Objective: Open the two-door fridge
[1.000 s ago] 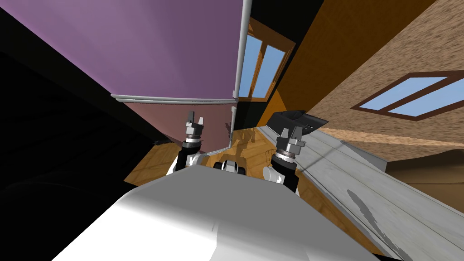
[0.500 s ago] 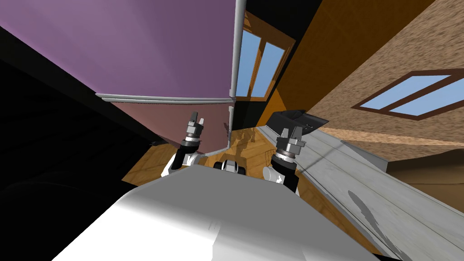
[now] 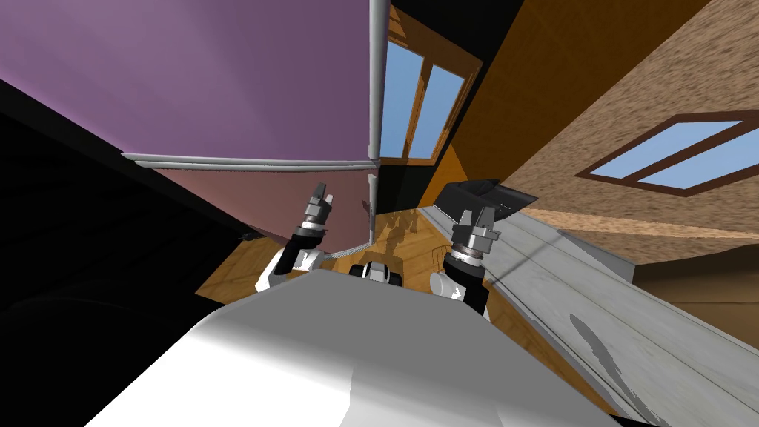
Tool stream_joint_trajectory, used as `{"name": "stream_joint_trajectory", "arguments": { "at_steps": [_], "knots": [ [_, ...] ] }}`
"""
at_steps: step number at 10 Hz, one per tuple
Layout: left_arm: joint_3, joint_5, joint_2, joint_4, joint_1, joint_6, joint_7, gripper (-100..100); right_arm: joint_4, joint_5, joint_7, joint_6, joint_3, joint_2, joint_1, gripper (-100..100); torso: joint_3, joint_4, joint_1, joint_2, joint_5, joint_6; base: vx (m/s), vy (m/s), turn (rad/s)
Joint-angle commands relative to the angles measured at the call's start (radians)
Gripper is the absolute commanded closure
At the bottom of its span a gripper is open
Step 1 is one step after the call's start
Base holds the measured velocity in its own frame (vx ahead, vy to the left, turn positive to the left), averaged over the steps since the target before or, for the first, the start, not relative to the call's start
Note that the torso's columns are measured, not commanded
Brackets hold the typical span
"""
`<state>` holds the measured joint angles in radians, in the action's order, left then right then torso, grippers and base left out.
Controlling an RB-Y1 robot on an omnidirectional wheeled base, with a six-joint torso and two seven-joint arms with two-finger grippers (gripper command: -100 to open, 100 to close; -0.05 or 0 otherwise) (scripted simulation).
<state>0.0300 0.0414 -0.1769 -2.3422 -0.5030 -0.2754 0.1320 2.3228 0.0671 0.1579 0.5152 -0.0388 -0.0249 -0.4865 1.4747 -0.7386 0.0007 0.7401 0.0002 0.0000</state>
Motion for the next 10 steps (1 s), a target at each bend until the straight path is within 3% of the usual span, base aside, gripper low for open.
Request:
{"name": "stream_joint_trajectory", "arguments": {
  "at_steps": [1,10],
  "knots": [
    [0.016,-0.001,-0.014,-0.014,0.000,0.056,0.001,-100,0.000,0.000,0.000,0.000,0.000,0.000,0.000,0,0.000,0.000,-0.001,-0.001,0.000,0.000,0.053,-0.047,0.000],
    [0.084,-0.008,-0.072,-0.072,-0.002,0.296,0.013,-100,0.000,0.000,0.000,0.000,0.000,0.000,0.000,0,0.001,0.001,-0.001,-0.002,0.000,0.000,0.068,-0.062,-0.008]
  ]
}}
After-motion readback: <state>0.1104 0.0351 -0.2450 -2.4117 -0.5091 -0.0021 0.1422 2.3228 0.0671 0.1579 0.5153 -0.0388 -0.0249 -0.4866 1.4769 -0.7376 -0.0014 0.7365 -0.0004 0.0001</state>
